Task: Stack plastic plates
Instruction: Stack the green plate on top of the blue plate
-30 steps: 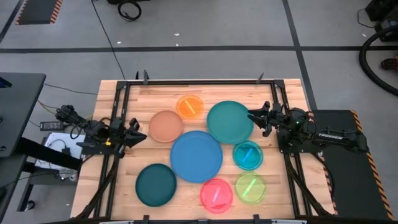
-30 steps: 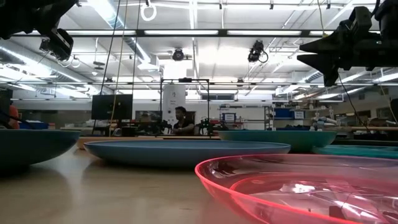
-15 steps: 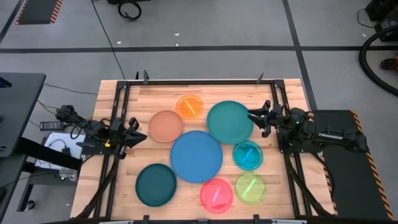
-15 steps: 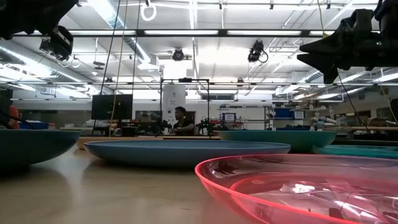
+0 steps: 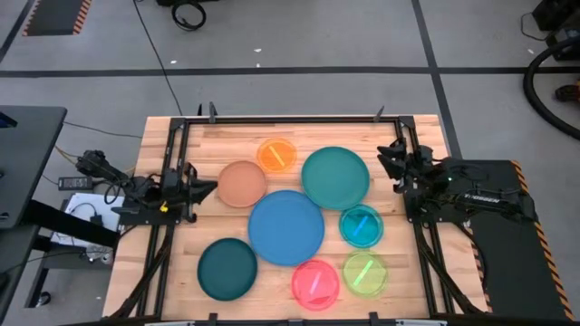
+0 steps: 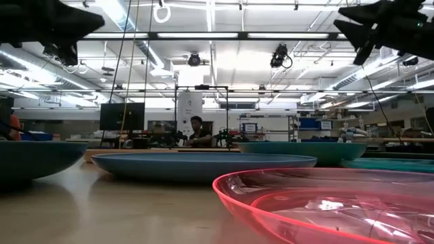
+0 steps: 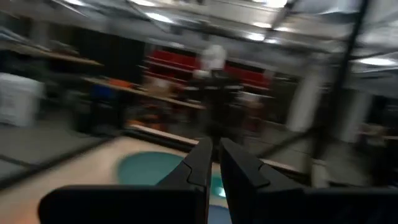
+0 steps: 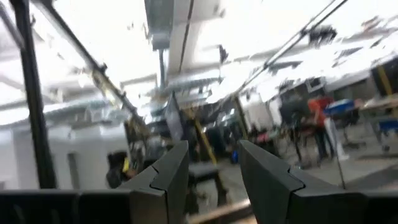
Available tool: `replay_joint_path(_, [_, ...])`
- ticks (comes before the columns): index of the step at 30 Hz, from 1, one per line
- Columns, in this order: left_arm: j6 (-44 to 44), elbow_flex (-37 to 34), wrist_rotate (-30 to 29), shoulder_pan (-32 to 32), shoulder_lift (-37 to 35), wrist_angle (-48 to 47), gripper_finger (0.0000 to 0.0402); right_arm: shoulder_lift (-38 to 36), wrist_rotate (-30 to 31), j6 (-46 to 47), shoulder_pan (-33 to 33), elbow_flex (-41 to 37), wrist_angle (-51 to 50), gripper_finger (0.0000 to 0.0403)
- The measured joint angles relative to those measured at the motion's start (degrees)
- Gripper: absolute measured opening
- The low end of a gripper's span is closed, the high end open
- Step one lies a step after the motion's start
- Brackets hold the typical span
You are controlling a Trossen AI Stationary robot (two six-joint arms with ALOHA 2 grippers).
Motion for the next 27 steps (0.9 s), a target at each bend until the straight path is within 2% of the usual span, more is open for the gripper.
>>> replay_joint_path(3, [2.1, 0.0, -1.1, 1.5, 1.9, 2.6, 0.0051, 0.0, 0.4, 0.5, 0.0, 0.0, 1.5, 0.0153])
replay_joint_path(7, [3.1, 1.5, -1.2, 3.3, 4.2, 2.8, 0.0091, 0.9, -0.9, 2.1, 0.0, 0.0, 1.5, 0.0153])
replay_joint_path(10, [2.9, 2.6, -1.1, 3.7, 6.9, 2.6, 0.0127, 3.8, -3.3, 3.2, 0.4, 1.1, -2.1, 0.0153])
replay_joint_path(13, [1.5, 4.3, -1.0, 3.7, 10.0, 1.7, 0.0149, 9.0, -2.0, 1.3, 0.9, 4.0, -5.9, 0.0153])
replay_joint_path(19, [-3.3, 9.4, -1.0, 3.7, 16.3, -3.5, 0.0154, 22.5, -1.2, -1.2, 1.2, 11.0, -8.6, 0.0153])
replay_joint_path(27, [-7.3, 14.2, -1.0, 3.7, 24.1, -7.4, 0.0144, 39.3, 0.5, -3.6, 1.5, 23.1, -24.9, 0.0153])
